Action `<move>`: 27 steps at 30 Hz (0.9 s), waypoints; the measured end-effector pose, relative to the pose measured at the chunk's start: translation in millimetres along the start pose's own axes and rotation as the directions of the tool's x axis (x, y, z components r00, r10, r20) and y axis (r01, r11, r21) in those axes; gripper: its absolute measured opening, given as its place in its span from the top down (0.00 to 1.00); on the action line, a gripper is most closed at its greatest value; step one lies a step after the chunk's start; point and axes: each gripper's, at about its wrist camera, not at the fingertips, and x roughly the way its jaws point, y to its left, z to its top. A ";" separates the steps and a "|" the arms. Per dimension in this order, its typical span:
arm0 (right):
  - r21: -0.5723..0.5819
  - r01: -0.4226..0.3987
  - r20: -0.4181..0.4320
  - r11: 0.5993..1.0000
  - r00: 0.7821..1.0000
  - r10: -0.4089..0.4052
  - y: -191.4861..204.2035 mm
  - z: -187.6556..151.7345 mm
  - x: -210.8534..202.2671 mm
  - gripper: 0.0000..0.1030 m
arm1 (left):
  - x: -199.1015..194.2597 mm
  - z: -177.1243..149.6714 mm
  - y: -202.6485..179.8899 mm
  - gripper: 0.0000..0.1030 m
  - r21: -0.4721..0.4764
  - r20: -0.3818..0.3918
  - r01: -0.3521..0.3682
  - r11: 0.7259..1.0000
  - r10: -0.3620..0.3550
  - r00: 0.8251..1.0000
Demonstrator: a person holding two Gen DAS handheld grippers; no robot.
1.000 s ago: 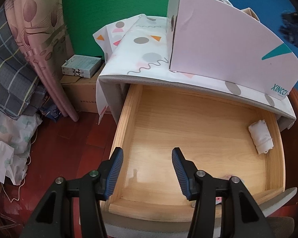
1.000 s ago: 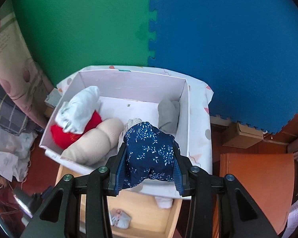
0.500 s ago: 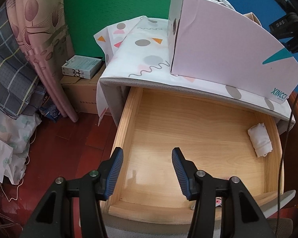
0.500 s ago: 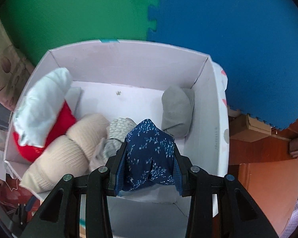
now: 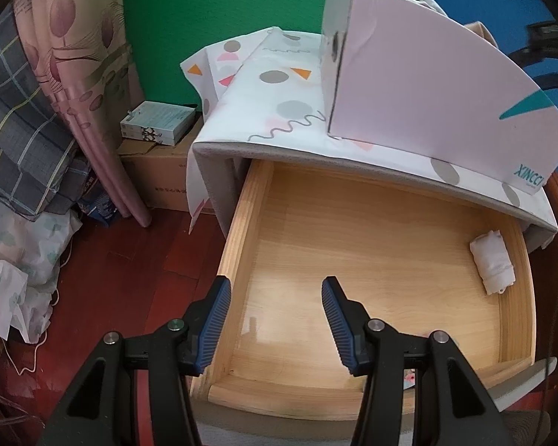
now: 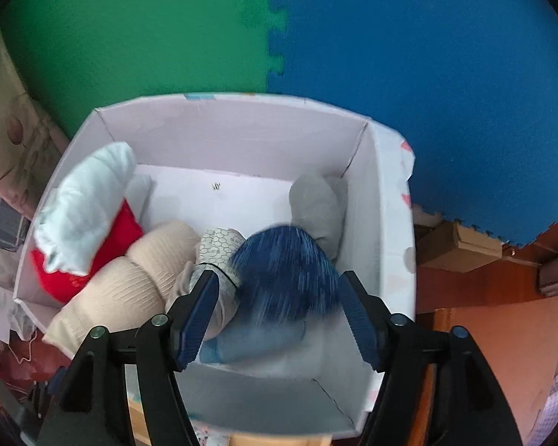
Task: Take underwear out of drawer
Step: 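Lower the navy garment into the box and open the right gripper, then move the right gripper into the drawer and close on the white rolled sock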
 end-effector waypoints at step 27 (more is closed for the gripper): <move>-0.212 -0.001 -0.214 0.977 0.976 -0.045 8.0 -170.0 86.3 0.56 | 0.5 0.0 11.9 0.49 -0.047 -0.011 -0.023 0.999 0.022 1.000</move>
